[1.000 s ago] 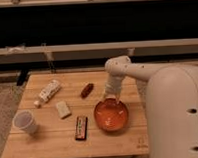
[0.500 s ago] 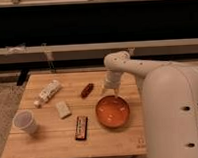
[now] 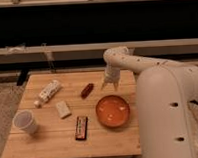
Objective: Push the ceramic bowl across the table
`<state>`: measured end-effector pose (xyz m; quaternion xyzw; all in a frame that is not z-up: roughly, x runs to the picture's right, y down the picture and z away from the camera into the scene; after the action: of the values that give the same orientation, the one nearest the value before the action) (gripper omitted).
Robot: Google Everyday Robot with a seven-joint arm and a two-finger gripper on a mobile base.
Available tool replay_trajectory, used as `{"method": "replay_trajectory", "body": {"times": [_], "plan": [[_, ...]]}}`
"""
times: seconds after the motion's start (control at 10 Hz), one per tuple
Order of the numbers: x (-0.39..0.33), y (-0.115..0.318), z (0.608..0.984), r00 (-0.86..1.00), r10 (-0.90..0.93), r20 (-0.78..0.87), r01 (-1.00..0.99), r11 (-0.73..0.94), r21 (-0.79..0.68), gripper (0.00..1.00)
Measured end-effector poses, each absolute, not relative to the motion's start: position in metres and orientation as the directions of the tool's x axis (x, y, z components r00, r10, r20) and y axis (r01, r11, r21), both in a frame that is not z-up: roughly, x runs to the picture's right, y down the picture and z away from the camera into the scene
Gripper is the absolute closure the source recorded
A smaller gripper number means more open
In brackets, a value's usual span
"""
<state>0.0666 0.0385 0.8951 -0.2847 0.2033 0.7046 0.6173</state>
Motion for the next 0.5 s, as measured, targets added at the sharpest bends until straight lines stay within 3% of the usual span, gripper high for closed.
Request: {"method": "replay_trajectory", "body": {"times": [0.5], "plan": [[0.049, 0.043, 0.869, -0.046, 0.771, -0.636, -0.983, -0.148, -0.109, 0.35]]}}
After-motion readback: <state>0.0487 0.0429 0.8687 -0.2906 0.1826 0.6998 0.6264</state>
